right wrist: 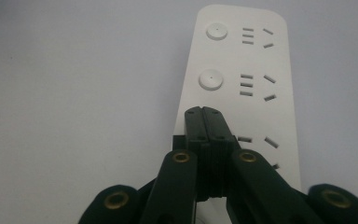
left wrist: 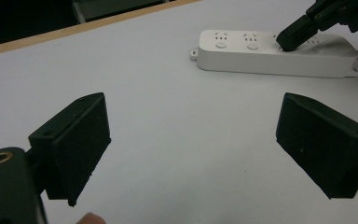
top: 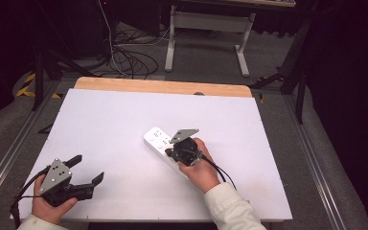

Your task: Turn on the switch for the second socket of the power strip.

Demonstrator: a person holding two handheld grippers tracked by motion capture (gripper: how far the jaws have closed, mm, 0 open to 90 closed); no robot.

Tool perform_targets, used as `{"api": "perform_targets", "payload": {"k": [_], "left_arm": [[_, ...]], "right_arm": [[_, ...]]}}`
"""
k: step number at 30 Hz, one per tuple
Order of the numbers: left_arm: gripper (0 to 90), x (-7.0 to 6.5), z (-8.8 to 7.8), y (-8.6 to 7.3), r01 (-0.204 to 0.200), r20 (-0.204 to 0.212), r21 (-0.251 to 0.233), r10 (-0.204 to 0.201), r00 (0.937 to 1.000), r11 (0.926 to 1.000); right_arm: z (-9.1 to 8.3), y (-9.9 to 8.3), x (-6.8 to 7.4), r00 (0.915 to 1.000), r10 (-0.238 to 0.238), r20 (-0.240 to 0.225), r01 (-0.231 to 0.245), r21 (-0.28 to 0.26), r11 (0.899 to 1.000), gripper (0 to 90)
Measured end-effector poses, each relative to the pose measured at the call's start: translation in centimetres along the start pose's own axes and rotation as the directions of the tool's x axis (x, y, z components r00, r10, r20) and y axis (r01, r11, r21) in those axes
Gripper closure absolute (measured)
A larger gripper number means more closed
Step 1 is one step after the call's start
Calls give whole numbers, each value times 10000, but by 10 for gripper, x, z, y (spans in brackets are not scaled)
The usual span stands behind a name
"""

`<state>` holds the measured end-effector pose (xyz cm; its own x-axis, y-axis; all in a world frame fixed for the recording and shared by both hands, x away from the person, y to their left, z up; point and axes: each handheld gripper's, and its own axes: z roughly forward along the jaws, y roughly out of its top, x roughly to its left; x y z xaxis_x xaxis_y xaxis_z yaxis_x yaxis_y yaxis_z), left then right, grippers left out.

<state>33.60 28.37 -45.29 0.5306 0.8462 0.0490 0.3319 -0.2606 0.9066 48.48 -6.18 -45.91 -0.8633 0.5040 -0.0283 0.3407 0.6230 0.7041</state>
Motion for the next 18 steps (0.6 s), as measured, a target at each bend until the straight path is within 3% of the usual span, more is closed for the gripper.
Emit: {"api": "perform_targets", "payload": {"k": [11,14,18], "left_arm": [[103,1,0,0,60,-35,-4,-60,10000,10000],[103,1,0,0,60,-34,-10,-60,10000,10000],[103,1,0,0,50,-20,-20,-50,10000,10000]], "right_arm": [[-1,4,2,9999,49,129,-51,197,9998,900],[-5,5,1,9996,7,270,-8,30,10000,900],[-13,6,0,9999,5,103,-2,-301,9995,900]]}}
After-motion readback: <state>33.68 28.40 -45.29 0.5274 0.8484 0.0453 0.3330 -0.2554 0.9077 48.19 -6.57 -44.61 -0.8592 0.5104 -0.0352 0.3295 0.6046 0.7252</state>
